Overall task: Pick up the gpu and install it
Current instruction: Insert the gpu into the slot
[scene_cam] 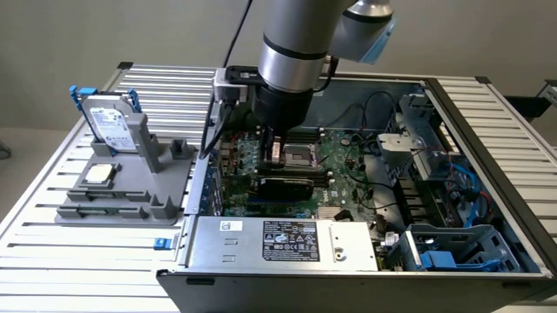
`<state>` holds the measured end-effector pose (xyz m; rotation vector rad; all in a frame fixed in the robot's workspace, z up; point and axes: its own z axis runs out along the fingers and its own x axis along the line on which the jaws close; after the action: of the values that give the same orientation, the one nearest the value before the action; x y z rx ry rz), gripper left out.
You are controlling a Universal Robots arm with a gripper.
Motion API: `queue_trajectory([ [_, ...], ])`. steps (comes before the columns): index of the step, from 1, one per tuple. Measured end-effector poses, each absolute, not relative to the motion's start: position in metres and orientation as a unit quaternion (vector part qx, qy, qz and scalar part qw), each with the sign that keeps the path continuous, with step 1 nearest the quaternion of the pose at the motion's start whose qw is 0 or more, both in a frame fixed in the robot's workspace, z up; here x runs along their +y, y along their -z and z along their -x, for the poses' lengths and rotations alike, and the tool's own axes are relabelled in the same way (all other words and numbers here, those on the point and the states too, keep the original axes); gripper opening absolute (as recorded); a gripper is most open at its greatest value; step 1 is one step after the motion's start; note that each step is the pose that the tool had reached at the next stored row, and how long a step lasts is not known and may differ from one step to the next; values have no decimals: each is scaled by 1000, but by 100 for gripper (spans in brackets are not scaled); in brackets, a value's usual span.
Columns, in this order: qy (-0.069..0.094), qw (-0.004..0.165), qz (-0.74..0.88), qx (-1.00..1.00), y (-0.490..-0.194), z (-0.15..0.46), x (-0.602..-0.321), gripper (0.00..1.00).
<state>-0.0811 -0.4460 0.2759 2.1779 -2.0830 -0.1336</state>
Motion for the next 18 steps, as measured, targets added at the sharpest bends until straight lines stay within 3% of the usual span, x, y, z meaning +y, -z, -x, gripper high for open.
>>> queue_trajectory([
  [18, 37, 69, -732, -677, -269, 84, -440, 11],
])
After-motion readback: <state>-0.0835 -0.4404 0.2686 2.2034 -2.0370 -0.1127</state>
